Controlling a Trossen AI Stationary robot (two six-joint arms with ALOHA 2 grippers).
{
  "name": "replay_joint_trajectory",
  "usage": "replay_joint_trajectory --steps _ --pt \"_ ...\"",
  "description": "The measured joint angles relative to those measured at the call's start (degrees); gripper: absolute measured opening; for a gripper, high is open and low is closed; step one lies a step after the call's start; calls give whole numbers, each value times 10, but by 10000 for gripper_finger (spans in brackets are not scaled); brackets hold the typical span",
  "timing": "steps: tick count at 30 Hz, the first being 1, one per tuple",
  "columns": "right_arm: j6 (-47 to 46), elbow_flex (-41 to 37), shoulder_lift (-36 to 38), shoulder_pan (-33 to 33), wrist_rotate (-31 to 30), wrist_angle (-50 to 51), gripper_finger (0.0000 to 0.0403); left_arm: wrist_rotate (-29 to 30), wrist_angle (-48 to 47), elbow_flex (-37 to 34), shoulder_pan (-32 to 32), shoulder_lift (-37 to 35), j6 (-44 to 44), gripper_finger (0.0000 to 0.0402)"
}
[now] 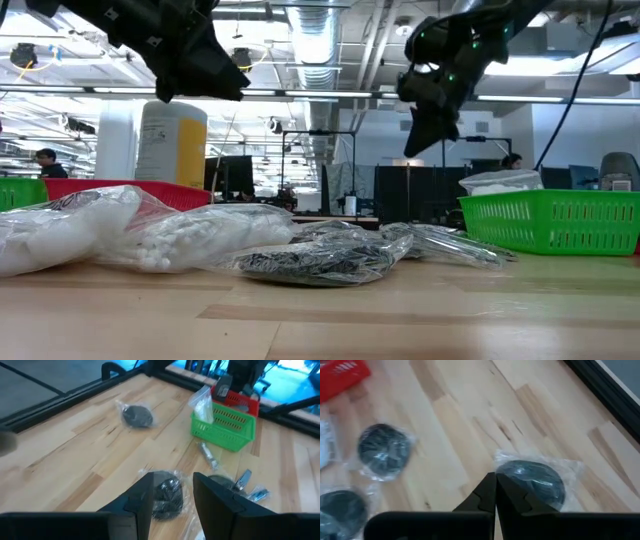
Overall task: Pick & Place Travel size toiletries
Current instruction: Put the black hair brush into the left green bin
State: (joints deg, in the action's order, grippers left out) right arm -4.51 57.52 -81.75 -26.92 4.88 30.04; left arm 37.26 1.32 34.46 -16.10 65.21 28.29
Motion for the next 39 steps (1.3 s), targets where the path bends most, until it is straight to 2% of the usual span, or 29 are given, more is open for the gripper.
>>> replay_joint_trajectory --steps 6,13,19,24,33,39 --pt "0 0 -4 22 -3 14 0 0 16 0 0 0 -13 127" --pt "-7 0 -81 -15 -7 15 15 0 16 0 0 0 -15 127" --pt "-9 0 -122 -82 -6 17 67 0 15 0 0 0 -15 127" --pt "-15 0 -141 -110 -3 33 120 -2 15 0 0 0 -15 127" --pt "-1 0 -173 -119 -3 42 221 -5 15 0 0 0 -15 127" --pt "17 0 -198 -119 -3 45 249 -5 15 0 0 0 -15 127"
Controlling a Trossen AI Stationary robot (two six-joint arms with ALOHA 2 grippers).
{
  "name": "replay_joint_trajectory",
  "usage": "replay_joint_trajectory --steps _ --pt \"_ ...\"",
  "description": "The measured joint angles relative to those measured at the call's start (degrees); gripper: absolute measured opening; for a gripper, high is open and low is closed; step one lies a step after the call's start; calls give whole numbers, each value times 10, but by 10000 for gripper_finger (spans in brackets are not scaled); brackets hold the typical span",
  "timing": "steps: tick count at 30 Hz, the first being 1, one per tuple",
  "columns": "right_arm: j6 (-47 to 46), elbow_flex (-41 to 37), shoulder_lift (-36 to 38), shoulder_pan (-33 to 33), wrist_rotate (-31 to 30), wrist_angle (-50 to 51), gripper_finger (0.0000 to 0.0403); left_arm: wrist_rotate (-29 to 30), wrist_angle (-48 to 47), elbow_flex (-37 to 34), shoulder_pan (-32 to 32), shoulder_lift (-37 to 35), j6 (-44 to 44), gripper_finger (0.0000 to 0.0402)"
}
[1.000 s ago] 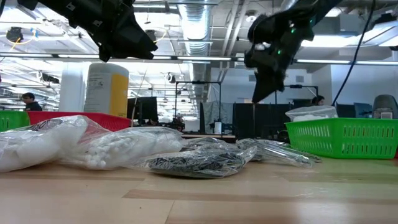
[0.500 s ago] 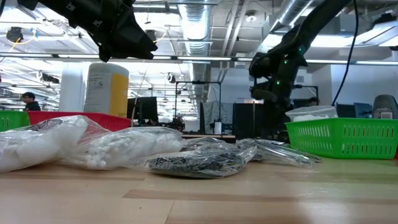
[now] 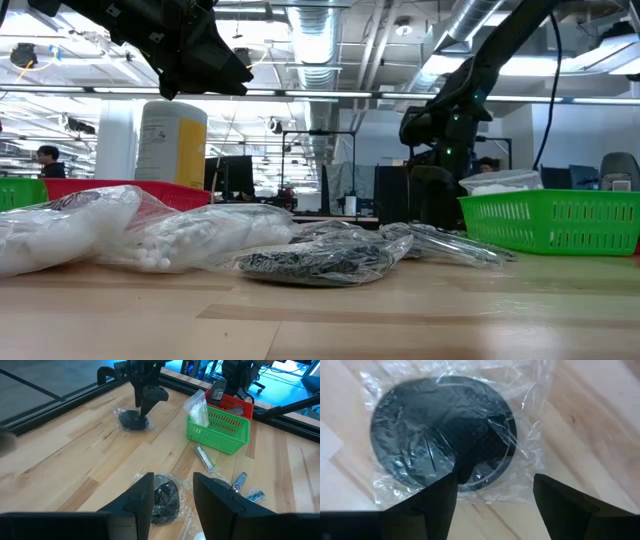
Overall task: Pick & Place Travel size toiletries
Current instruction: Put the black hair brush into the left green bin
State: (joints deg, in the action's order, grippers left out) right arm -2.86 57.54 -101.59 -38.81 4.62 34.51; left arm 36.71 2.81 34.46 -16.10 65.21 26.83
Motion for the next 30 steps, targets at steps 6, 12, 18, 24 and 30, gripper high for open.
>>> replay_joint_trajectory --steps 6,12,18,24,30 --pt "3 3 -16 0 14 -3 231 0 0 0 0 0 0 127" --pt "11 2 -15 1 22 0 128 0 -1 0 0 0 0 127" --pt "12 0 -14 0 14 2 12 1 -2 0 0 0 0 127" --pt "14 1 -13 2 15 12 5 2 -2 0 0 0 0 127" --pt "17 35 0 6 16 51 2 2 1 0 0 0 0 127"
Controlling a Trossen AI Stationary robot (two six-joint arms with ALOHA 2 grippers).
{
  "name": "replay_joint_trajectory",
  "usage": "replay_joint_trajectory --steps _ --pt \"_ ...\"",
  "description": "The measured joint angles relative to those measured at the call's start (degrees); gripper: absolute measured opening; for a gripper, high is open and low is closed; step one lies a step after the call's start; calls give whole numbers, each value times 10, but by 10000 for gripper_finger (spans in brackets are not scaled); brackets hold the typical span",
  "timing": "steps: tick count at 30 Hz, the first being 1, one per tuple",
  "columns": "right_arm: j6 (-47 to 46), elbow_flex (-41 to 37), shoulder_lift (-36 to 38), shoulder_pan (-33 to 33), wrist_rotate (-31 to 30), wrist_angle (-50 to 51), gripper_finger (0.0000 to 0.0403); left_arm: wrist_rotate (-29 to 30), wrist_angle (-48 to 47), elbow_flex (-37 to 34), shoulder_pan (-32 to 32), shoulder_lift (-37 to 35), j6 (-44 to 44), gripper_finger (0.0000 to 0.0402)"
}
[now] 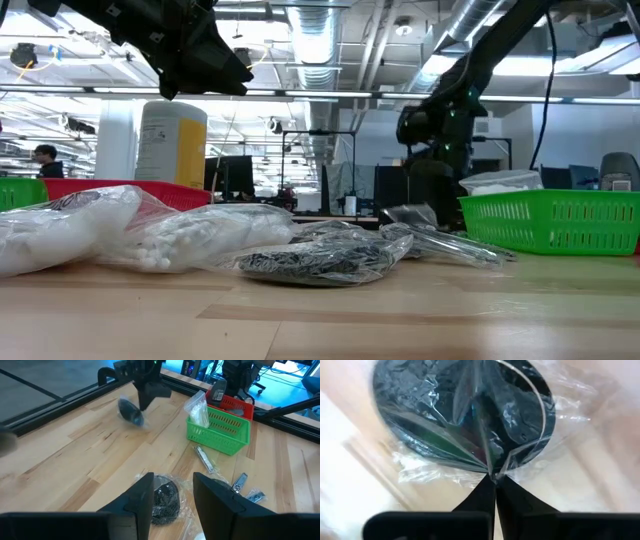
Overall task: Pick & Place Travel size toiletries
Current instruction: Put the black hair brush into the left green bin
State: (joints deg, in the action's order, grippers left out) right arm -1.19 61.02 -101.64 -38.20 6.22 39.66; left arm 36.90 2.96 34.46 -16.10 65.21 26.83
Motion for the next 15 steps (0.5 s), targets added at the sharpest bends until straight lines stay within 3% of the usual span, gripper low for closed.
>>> replay_joint_trajectory --steps 10,15 --pt "-11 39 99 57 12 2 1 0 29 0 28 2 0 127" --pt "-33 50 137 107 13 -19 0 0 93 0 56 23 -22 127"
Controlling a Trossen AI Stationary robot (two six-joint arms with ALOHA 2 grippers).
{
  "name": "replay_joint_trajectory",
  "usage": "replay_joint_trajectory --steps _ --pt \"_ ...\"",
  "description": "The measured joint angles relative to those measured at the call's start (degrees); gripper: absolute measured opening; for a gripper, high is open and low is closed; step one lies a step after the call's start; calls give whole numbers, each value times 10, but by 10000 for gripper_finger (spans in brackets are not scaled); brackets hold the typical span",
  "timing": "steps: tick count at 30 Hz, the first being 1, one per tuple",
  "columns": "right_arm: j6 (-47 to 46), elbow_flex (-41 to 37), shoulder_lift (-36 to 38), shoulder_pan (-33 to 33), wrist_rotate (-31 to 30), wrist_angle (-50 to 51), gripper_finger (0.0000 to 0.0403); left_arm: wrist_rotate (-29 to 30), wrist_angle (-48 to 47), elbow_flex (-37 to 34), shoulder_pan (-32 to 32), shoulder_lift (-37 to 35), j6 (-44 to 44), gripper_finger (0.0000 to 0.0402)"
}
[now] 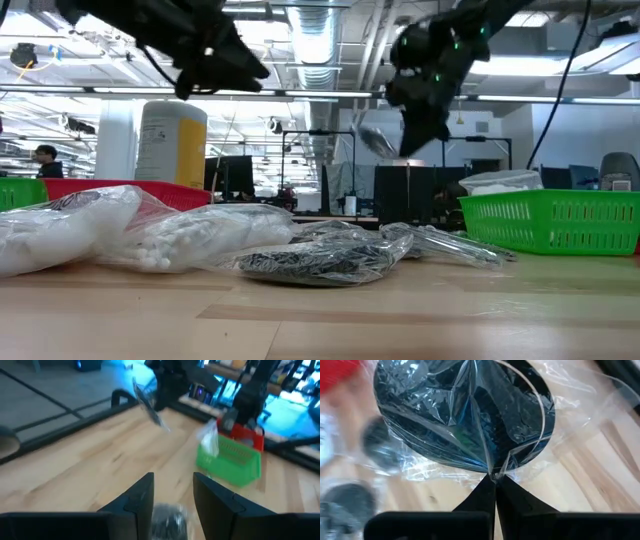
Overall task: Pick & Place Travel size toiletries
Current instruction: Put the black hair brush into the left green bin
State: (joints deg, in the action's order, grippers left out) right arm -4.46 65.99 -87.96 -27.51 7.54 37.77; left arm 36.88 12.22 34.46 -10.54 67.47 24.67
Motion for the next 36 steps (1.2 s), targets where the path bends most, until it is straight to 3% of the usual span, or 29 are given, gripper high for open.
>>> replay_joint_trajectory --steps 7,13,24,36 --pt "-20 12 22 67 -14 -58 0 -69 157 0 41 69 -38 127" --pt "-30 14 22 114 -68 -94 0 -74 242 0 75 121 -36 131" --pt "-51 14 17 160 -153 -125 0 -133 320 0 104 145 -30 184" --pt "-57 13 4 167 -156 -172 0 -123 345 0 112 150 -30 201"
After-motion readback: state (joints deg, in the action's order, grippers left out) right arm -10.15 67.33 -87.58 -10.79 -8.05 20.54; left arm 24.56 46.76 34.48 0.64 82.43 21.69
